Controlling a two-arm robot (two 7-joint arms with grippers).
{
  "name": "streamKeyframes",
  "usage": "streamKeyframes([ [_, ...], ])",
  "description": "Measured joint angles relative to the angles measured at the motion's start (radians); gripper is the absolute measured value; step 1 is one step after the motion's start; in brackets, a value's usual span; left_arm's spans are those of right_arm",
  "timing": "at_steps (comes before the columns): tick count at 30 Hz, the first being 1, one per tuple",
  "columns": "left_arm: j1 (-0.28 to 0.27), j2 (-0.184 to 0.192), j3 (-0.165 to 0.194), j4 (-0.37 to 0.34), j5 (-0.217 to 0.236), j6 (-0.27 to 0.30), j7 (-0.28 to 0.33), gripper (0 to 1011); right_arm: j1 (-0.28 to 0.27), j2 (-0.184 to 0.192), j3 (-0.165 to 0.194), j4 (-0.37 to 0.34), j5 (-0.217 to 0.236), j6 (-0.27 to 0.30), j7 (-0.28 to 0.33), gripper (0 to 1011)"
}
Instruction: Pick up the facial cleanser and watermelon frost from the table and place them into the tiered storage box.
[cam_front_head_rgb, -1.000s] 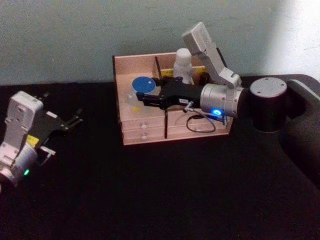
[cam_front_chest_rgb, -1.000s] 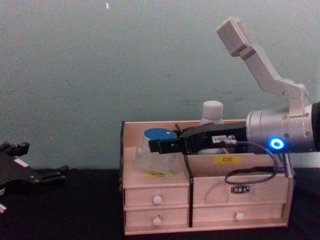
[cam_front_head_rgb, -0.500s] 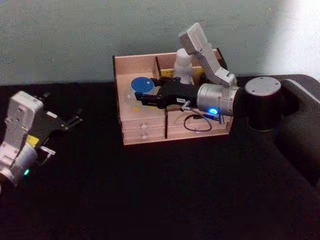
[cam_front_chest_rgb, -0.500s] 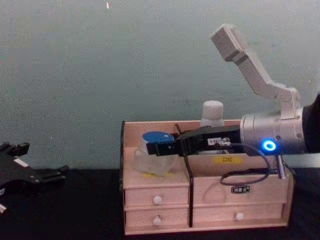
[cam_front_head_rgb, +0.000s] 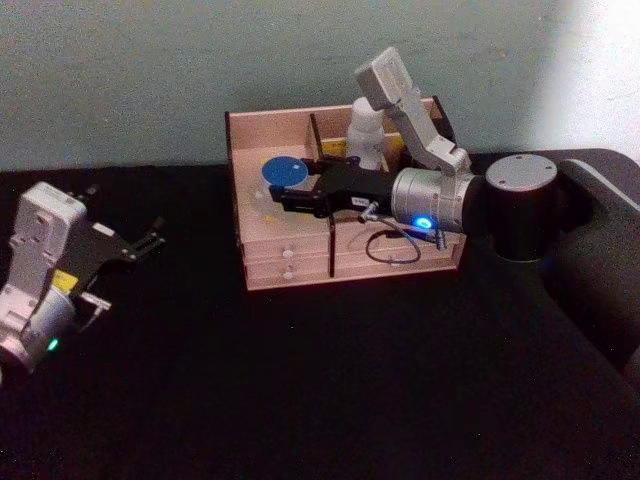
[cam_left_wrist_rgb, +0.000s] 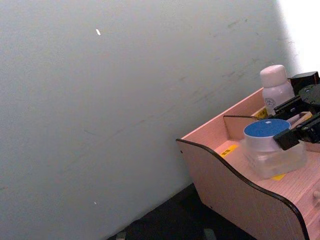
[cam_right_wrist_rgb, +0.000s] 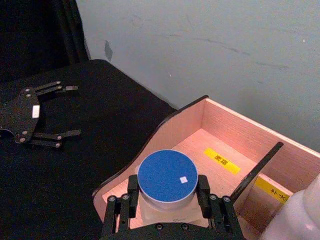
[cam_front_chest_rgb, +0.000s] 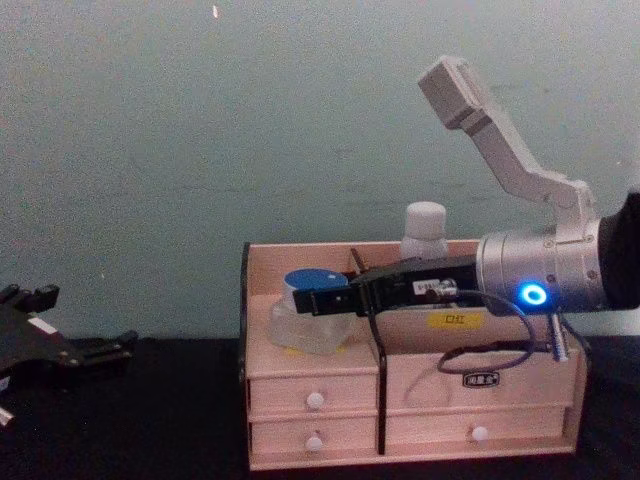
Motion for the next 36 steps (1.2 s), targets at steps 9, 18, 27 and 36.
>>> streamKeyframes([
  [9, 0.000, 0.000, 0.000, 0.000, 0.000, 0.000, 0.000, 1001, 0.003, -0.006, 0.005, 0.013, -0.004, 0.002, -0.005, 706],
  [18, 0.000, 0.000, 0.000, 0.000, 0.000, 0.000, 0.000, 1001, 0.003, -0.005, 0.004, 0.011, -0.005, 0.003, -0.005, 706],
  [27, 0.000, 0.000, 0.000, 0.000, 0.000, 0.000, 0.000, 1001, 0.003, -0.005, 0.003, 0.011, -0.005, 0.004, -0.005, 821],
  [36, 0.000, 0.000, 0.000, 0.000, 0.000, 0.000, 0.000, 1001, 0.002, -0.004, 0.003, 0.010, -0.006, 0.006, -0.005, 1002],
])
